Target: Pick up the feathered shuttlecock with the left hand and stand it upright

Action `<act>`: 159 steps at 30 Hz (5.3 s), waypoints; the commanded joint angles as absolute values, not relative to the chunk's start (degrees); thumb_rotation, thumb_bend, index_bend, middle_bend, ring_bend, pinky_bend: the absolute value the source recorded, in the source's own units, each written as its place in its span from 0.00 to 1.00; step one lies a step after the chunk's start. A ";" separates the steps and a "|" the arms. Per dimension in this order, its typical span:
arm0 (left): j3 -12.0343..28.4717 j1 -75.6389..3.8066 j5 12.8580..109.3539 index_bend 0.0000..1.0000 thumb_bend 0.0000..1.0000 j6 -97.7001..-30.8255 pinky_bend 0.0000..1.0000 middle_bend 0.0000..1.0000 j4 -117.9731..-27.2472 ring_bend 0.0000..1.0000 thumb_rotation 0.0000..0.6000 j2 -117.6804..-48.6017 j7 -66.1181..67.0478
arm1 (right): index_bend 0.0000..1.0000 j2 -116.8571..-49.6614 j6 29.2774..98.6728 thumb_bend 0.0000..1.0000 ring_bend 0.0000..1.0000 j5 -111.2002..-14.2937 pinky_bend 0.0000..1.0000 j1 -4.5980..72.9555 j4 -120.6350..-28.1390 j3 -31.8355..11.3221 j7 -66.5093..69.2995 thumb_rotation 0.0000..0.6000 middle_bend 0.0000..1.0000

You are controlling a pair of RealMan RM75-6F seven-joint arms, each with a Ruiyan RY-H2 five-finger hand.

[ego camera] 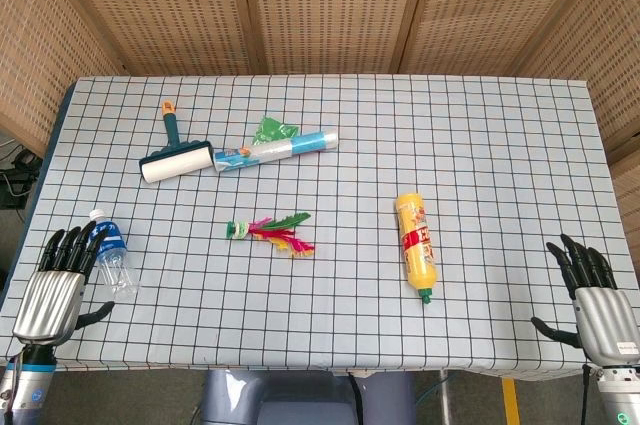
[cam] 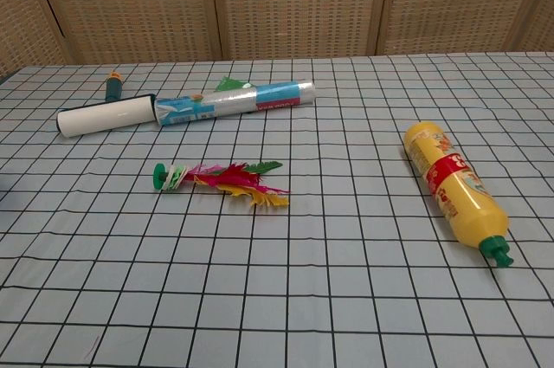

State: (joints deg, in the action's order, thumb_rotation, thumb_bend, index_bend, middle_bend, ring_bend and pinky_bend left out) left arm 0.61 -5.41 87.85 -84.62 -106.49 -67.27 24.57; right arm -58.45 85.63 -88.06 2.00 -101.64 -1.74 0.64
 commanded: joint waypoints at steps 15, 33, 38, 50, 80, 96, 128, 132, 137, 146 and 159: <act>0.59 -5.41 88.17 0.02 0.07 -84.92 0.00 0.00 -106.72 0.00 1.00 -67.43 25.01 | 0.03 -58.31 85.03 0.07 0.00 -88.29 0.00 2.15 -101.99 -1.39 0.40 1.00 0.00; 0.51 -5.72 88.11 0.02 0.07 -84.38 0.00 0.00 -107.21 0.00 1.00 -67.70 26.12 | 0.03 -57.96 84.69 0.07 0.00 -88.04 0.00 2.15 -102.19 -1.27 0.74 1.00 0.00; 1.14 -6.73 87.92 0.02 0.08 -83.29 0.00 0.00 -107.47 0.00 1.00 -68.01 26.04 | 0.03 -57.68 84.95 0.07 0.00 -87.69 0.00 2.06 -102.28 -1.53 1.26 1.00 0.00; 8.30 -18.37 82.70 0.21 0.10 -71.02 0.00 0.00 -105.27 0.00 1.00 -69.40 30.34 | 0.03 -57.08 84.89 0.07 0.00 -86.00 0.00 2.06 -101.61 -2.43 3.59 1.00 0.00; 15.13 -44.73 55.97 0.49 0.18 -58.24 0.00 0.00 -86.09 0.00 1.00 -100.40 53.91 | 0.03 -57.51 80.48 0.07 0.00 -80.09 0.00 3.16 -97.24 -4.20 8.86 1.00 0.00; 14.61 -51.39 50.76 0.51 0.25 -58.07 0.00 0.00 -81.20 0.00 1.00 -107.50 56.13 | 0.03 -57.86 79.69 0.07 0.00 -79.25 0.00 3.40 -96.01 -4.77 10.95 1.00 0.00; 12.88 -56.21 48.25 0.61 0.42 -59.79 0.00 0.00 -72.74 0.00 1.00 -113.34 56.65 | 0.03 -58.08 80.01 0.07 0.00 -79.71 0.00 3.14 -94.81 -5.16 13.69 1.00 0.00; 12.26 -56.02 48.60 0.62 0.47 -60.01 0.00 0.00 -72.80 0.00 1.00 -112.70 56.67 | 0.03 -58.14 80.11 0.07 0.00 -79.79 0.00 3.11 -94.92 -5.15 13.57 1.00 0.00; 11.72 -55.51 48.94 0.63 0.49 -60.44 0.00 0.00 -73.11 0.00 1.00 -112.07 56.25 | 0.03 -58.12 80.21 0.07 0.00 -79.94 0.00 3.07 -95.02 -5.12 13.56 1.00 0.00; 12.33 -53.84 51.15 0.63 0.49 -63.49 0.00 0.00 -79.68 0.00 1.00 -106.09 54.73 | 0.03 -57.89 80.53 0.07 0.00 -80.44 0.00 2.99 -95.33 -5.06 13.65 1.00 0.00; 11.33 -47.97 55.74 0.63 0.49 -70.20 0.00 0.00 -93.03 0.00 1.00 -90.78 51.36 | 0.03 -57.51 82.58 0.07 0.00 -83.20 0.00 2.55 -97.25 -4.42 11.87 1.00 0.00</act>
